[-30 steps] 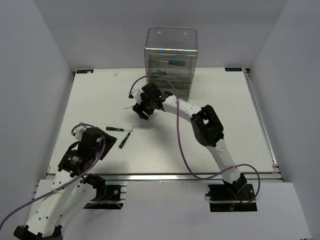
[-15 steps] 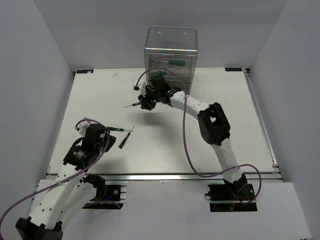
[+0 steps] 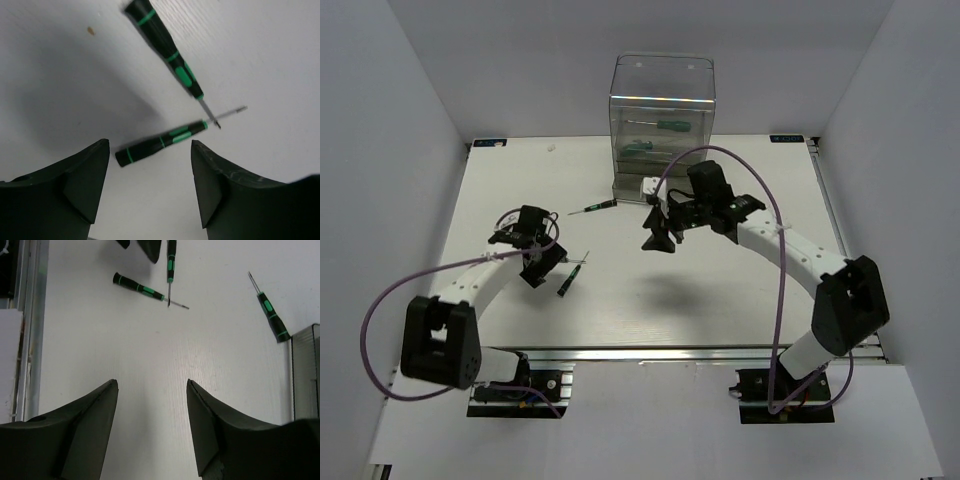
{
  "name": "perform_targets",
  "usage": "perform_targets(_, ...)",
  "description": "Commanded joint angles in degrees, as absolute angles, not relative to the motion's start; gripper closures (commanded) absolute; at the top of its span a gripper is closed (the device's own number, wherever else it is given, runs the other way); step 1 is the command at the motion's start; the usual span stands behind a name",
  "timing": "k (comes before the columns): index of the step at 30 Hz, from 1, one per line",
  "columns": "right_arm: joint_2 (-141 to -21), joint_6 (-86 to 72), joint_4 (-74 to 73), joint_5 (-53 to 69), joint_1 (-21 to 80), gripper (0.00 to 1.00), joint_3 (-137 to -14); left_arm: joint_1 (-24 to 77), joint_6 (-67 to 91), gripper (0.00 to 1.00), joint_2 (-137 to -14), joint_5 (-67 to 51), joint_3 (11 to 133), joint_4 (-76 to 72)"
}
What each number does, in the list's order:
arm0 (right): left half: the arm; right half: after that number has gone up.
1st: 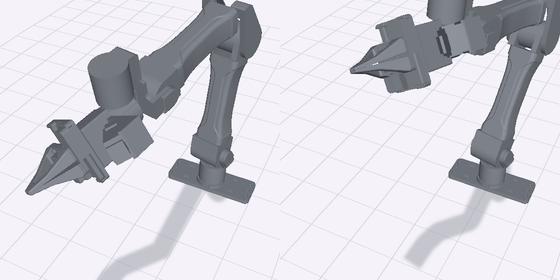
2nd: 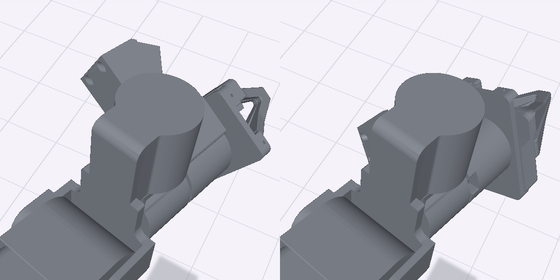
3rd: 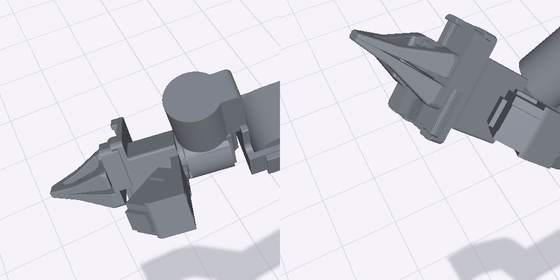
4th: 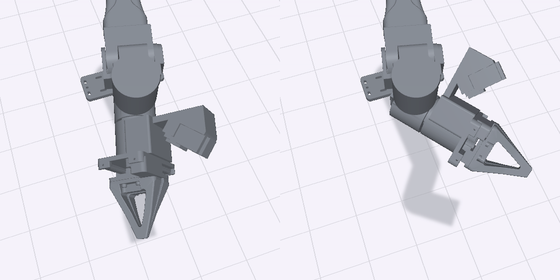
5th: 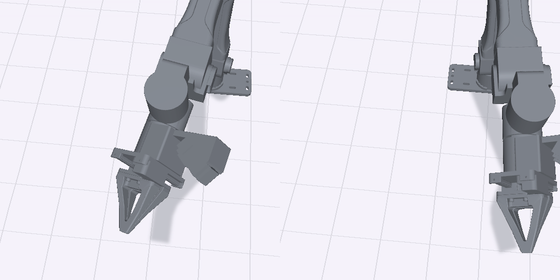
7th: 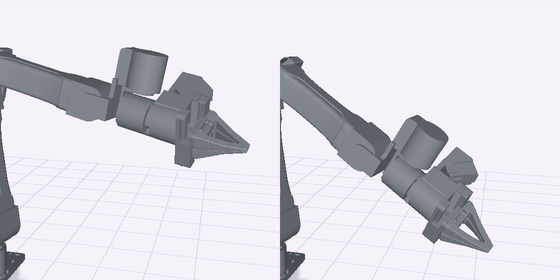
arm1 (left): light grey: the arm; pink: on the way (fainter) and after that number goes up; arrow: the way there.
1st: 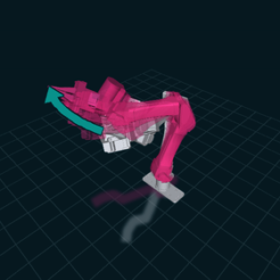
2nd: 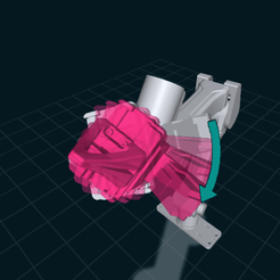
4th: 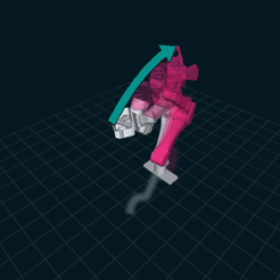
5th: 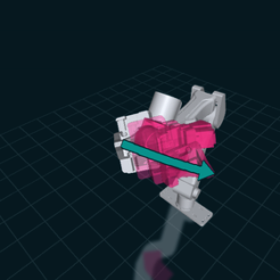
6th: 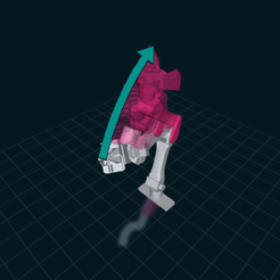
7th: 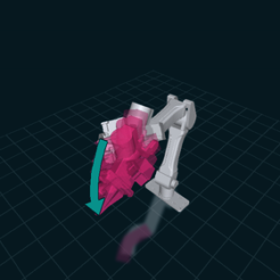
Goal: Sort the tools into containers
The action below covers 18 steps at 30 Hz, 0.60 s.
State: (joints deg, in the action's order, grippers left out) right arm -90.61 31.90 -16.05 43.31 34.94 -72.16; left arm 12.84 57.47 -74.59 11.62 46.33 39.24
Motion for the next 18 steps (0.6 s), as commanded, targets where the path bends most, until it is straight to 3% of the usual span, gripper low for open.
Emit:
perform_targets(1, -85.97, 31.2, -15.12, 37.71, 34.81, 0.37, -67.6, 9.85, 60.81, 0.24, -78.73, 10.55, 51.32, 37.44)
perform_targets(8, -79.37, 29.88, -15.38, 36.91, 33.93, 0.38, -59.42, 7.65, 66.17, 0.23, -88.31, 8.97, 53.96, 34.37)
perform_targets(18, -76.03, 28.92, -15.12, 37.44, 32.26, 0.39, -57.83, 5.63, 72.5, 0.37, -97.56, 9.49, 59.85, 40.52)
